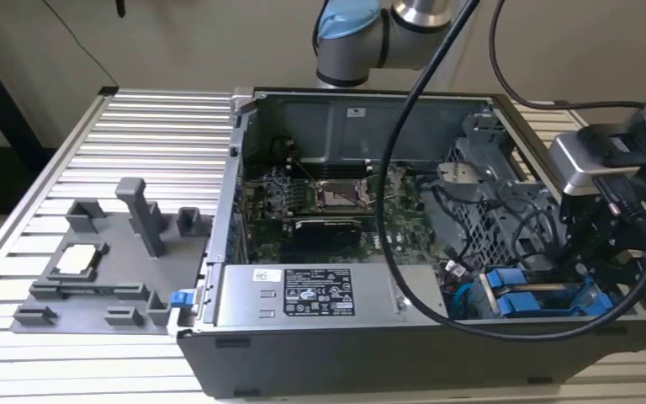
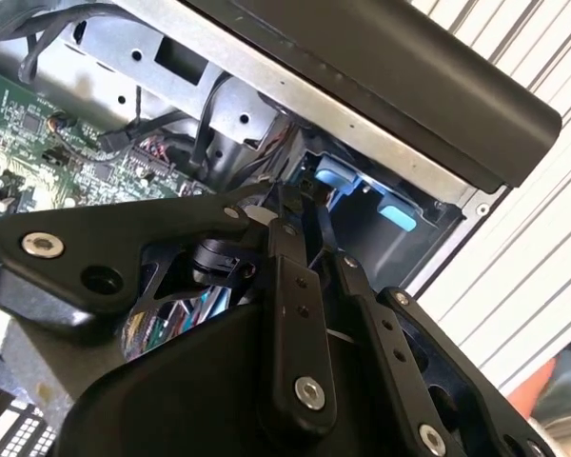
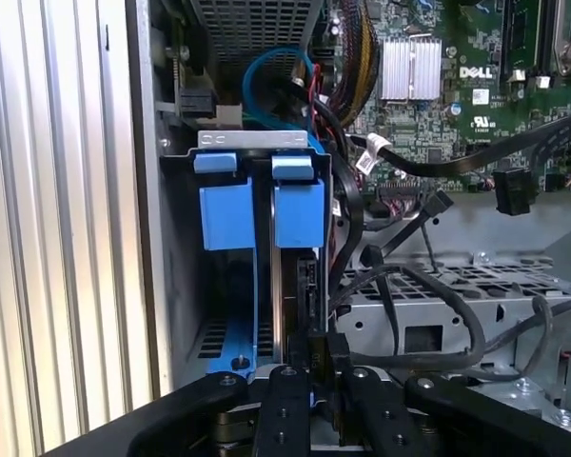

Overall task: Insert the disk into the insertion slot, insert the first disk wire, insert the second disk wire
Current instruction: 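Insert the first disk wire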

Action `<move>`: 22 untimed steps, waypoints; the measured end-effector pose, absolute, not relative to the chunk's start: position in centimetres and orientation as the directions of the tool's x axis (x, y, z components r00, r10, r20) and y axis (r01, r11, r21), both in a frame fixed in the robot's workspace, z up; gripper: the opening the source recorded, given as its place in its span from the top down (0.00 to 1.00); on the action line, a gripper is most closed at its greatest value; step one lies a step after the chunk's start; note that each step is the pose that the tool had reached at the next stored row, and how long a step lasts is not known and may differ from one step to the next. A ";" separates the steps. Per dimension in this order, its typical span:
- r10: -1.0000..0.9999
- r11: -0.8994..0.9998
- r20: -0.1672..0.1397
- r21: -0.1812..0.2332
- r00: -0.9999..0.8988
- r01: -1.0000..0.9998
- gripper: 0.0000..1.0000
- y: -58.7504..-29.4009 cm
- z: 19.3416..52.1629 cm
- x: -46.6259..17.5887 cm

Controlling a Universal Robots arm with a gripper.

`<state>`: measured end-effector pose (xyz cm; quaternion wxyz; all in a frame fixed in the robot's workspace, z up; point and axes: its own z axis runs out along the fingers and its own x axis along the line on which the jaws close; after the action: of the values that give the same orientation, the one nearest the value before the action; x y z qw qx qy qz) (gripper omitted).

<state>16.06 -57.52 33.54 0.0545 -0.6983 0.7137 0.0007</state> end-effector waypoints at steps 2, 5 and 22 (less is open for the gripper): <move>-0.997 0.025 -0.077 -0.077 -0.019 -0.997 0.81 -57.5 33.3 16.0; -0.997 0.024 -0.078 -0.078 -0.018 -0.997 0.81 -57.5 32.9 15.9; -0.997 0.024 -0.080 -0.078 -0.018 -0.997 0.67 -57.5 36.7 15.8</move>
<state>15.80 -57.52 36.72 0.0557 -0.6987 0.7133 0.0001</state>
